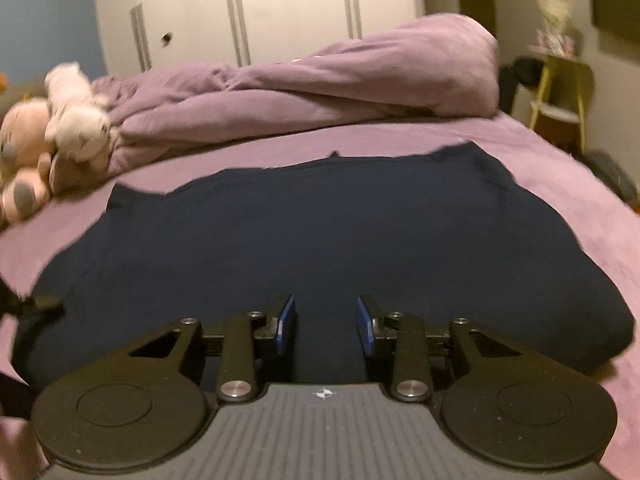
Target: Fold large clothes
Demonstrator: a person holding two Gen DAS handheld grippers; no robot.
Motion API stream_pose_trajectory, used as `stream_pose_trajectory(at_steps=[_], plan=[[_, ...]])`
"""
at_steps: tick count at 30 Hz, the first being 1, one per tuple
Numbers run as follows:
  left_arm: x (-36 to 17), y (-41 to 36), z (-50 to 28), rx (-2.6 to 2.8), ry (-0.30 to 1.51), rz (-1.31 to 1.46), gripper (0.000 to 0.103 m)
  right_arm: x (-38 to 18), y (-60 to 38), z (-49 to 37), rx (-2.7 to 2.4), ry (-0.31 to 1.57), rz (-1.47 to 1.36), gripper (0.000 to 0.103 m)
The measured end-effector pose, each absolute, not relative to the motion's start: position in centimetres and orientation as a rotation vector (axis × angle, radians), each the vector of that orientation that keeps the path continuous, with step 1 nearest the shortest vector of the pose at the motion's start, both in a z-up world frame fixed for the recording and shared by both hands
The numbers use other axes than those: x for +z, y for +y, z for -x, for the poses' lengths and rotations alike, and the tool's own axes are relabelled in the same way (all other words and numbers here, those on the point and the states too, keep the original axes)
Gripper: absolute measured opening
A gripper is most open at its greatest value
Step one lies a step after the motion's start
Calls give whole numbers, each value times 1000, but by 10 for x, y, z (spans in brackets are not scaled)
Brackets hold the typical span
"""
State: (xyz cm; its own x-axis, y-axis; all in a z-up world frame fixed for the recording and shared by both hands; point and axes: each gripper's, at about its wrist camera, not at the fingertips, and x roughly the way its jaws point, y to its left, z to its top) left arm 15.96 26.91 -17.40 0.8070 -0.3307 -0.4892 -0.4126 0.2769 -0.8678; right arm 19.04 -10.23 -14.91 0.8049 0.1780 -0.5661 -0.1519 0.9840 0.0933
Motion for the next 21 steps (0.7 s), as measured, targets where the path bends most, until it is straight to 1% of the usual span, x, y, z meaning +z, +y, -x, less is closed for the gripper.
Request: stream_pose_trajectory(at_steps=[1,2,4,8,9,10,12,16,18,21], plan=[[-174,270,-161,63,679,1318,80,-152,-93,-192,182,606,-10,31],[-175,272,-162,64,679,1326,79,-155,-84,-190,185,608,18,31],[-175,275,-160,33,655,1348,70,-162,-77,-190,181,611,71,31],[-162,268,-162,-61,579,1223,69,-158,-77,-184,195,600,96,31],[-163,266,-164,-54,583,1218,70,-159,-78,-185,197,602,94,31],[-167,264,-168,-30,602,1218,74,-160,-79,-185,198,603,91,32],[-177,263,-172,24,649,1240,74,-162,-77,-188,200,612,94,32],[-176,261,-170,42,648,1238,67,-154,-78,-184,190,577,80,30],[-171,259,-172,50,663,1207,65,-154,-77,-175,170,527,120,30],[-159,253,-177,58,687,1135,63,-174,-69,-181,182,582,227,30]])
